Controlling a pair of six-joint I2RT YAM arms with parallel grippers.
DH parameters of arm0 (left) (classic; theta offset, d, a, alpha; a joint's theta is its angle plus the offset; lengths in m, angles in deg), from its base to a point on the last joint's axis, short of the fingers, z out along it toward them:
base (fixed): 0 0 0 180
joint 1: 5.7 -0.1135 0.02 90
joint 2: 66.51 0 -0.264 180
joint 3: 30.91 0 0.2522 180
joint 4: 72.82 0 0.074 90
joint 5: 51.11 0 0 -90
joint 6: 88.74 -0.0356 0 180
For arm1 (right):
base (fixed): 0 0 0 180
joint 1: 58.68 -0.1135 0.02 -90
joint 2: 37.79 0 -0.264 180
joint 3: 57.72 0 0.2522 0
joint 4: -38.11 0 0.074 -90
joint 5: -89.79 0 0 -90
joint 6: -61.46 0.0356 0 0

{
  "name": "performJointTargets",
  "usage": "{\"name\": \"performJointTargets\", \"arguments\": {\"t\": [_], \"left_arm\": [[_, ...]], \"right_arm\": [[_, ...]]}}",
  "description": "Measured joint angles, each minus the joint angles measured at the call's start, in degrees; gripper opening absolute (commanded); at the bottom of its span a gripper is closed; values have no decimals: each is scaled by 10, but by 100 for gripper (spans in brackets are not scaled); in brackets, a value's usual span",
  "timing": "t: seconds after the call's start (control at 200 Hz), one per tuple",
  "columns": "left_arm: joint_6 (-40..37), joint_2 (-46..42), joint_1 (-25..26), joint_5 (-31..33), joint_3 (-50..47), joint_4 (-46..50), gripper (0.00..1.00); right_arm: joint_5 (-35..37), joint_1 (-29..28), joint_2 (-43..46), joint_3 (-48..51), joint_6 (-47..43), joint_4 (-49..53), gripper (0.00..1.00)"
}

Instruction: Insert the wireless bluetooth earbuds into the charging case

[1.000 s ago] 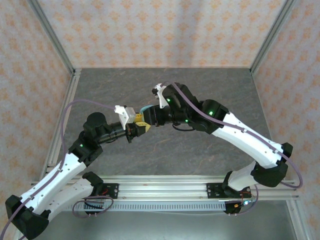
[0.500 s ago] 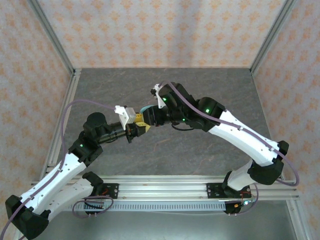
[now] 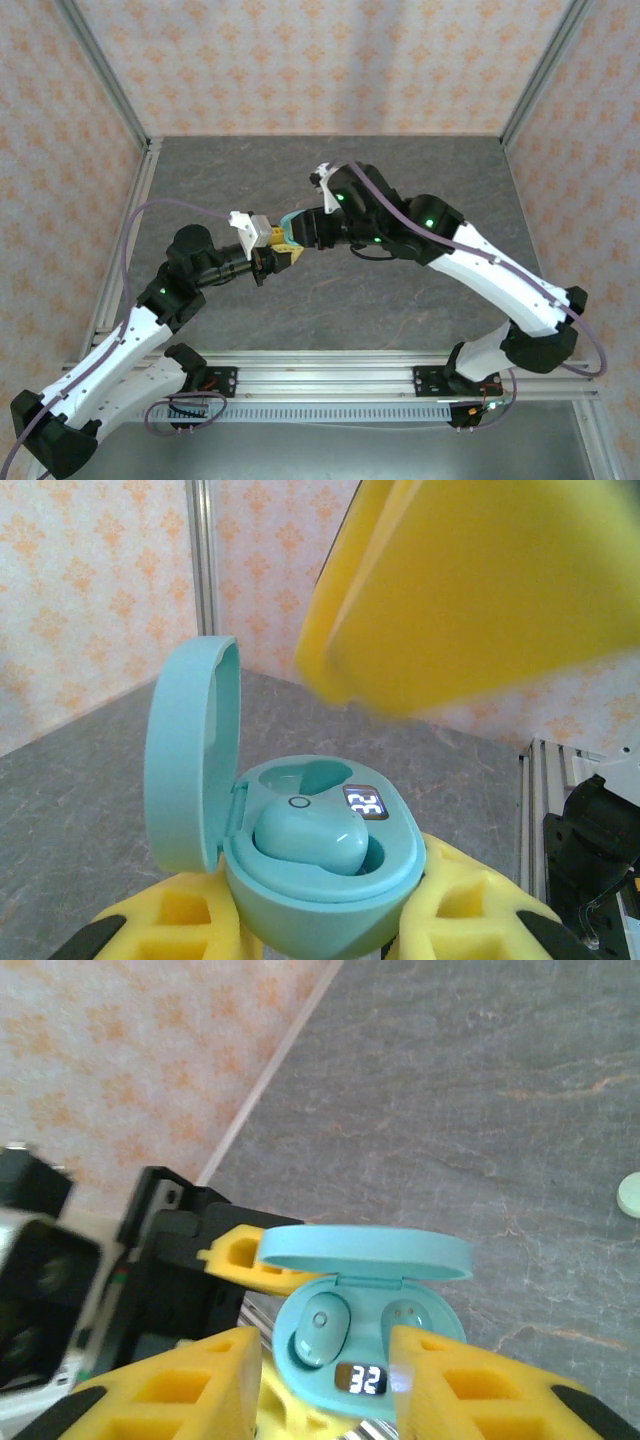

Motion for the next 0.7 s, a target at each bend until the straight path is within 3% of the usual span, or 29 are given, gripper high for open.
{"name": "performJointTargets", "arguments": {"t": [0.3,0.475,0.7], "left_arm": [[0,0,0,0,0,0,10],[0,0,0,0,0,0,10],[0,0,0,0,0,0,10]], "right_arm": [[72,26,71,-1,-17,31,41],[104,162,71,17,-12,92,42],[60,352,50,174,3,99,37]]}}
